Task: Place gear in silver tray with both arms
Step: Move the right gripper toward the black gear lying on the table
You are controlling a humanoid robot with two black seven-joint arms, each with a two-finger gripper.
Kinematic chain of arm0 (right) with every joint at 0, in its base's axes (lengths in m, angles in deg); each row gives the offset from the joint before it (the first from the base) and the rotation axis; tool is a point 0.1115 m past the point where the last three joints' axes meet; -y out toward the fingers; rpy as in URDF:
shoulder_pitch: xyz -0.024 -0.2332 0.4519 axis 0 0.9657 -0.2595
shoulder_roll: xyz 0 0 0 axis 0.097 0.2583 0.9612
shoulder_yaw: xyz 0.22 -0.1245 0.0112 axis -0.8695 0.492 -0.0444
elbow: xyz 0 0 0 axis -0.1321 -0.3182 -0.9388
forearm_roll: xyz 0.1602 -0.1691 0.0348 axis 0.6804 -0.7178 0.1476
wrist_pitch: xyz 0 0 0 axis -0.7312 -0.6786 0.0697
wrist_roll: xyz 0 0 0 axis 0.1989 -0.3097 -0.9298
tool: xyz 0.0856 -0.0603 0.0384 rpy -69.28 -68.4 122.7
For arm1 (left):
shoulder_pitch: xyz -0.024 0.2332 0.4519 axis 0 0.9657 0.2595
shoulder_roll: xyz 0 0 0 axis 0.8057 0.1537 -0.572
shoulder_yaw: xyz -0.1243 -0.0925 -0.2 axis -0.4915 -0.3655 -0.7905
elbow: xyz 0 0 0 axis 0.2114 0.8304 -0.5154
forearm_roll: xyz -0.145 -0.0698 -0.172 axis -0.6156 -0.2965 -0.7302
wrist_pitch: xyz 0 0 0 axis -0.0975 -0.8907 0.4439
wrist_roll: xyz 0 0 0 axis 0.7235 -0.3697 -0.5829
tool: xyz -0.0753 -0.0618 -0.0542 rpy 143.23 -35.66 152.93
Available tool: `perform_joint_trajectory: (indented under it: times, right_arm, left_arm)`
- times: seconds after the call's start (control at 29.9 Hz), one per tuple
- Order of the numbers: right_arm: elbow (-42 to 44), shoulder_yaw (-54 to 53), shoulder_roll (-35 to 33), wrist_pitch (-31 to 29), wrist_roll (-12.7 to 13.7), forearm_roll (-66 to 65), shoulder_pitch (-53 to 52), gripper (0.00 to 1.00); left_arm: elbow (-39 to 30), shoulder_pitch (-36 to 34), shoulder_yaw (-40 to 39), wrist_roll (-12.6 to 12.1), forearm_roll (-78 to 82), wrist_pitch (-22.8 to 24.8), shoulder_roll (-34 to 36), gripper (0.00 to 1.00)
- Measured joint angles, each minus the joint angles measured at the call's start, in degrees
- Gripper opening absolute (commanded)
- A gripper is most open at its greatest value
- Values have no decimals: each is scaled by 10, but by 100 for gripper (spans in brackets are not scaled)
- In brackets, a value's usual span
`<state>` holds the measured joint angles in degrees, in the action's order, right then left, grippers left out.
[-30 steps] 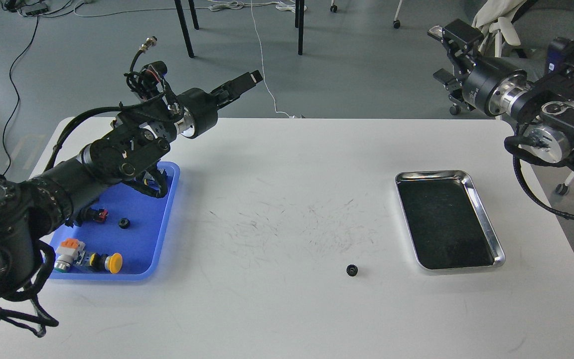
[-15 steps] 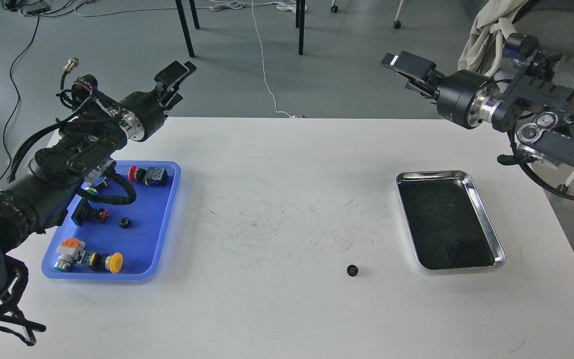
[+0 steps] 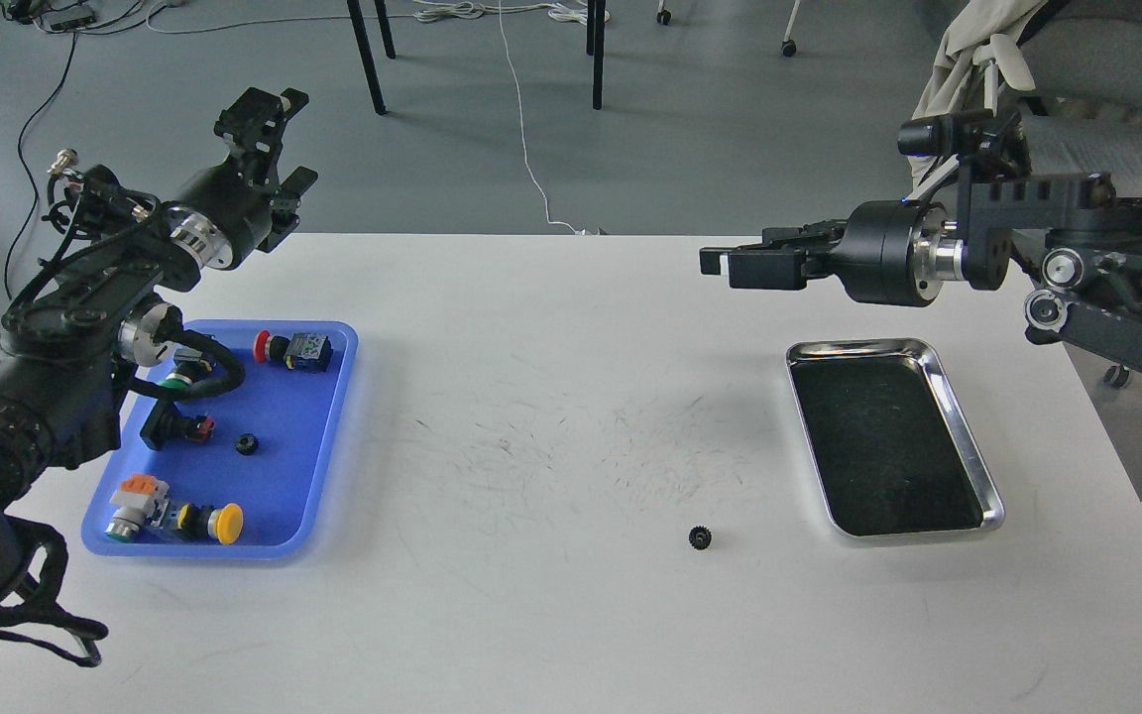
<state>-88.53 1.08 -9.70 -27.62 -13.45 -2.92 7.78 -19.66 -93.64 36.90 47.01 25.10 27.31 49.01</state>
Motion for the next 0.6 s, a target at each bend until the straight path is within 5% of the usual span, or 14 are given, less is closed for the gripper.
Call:
perform_joint_trajectory:
  times: [0.17, 0.6]
  right_arm:
    - [-13, 8, 4, -23, -43, -98, -22, 99]
    - [-45, 129, 30, -32, -48, -245, -108, 98]
  left_arm:
    - [2, 1, -27, -33, -28, 3, -2, 99]
    - [21, 5, -63, -113, -83, 0, -7, 99]
